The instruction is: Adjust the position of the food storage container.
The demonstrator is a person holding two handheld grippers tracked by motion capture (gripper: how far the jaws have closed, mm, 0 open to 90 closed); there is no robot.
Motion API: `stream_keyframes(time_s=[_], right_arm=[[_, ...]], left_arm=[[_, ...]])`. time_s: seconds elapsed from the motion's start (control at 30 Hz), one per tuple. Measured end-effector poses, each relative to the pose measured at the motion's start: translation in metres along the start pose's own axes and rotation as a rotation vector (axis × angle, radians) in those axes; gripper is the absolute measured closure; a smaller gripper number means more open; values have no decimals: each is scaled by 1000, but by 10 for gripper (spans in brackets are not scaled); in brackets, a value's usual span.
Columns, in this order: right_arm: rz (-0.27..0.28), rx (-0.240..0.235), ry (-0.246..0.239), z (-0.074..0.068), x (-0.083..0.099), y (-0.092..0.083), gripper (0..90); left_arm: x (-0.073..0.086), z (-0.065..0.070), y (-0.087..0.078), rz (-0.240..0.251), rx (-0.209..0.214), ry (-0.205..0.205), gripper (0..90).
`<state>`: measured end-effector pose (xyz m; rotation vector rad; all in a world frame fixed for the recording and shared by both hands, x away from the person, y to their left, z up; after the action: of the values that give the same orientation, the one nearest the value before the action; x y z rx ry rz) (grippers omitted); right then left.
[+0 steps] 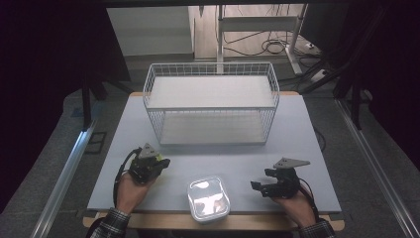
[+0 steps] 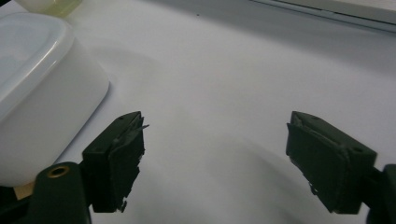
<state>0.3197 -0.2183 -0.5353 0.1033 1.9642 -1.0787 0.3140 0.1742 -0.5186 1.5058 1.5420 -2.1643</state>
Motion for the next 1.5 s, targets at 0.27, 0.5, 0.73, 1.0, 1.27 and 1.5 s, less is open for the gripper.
stream_keyframes(time_s=[0.27,0.5,0.73,1.0,1.27,1.5], right_arm=[[-40,-22,-27,-11,0,-1,386],[-96,-71,-76,-33,2,-2,592],[-128,-134,-145,-58,3,-6,845],[-203,-226,-197,-84,17,-7,895],[-270,-324,-262,-112,26,1,895],[-273,-380,-270,-127,25,7,895]], left_arm=[[11,28,-6,20,106,18,900],[19,53,-7,-5,153,89,900],[27,66,-7,-20,205,99,900],[31,70,-7,-23,231,95,900],[31,71,2,-52,224,103,900],[23,62,13,-55,195,103,900]])
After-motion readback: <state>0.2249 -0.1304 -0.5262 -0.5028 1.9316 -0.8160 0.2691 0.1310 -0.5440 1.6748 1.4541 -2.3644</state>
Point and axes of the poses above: each handheld gripper's, and its own axes: y roughly forward along the jaws, x roughly out of its underside, z roughly to its right, the point moved 4 cm from there along y, roughly forward along the jaws, and after that the axes turned 4 degrees about y, right-handed, at the moved point
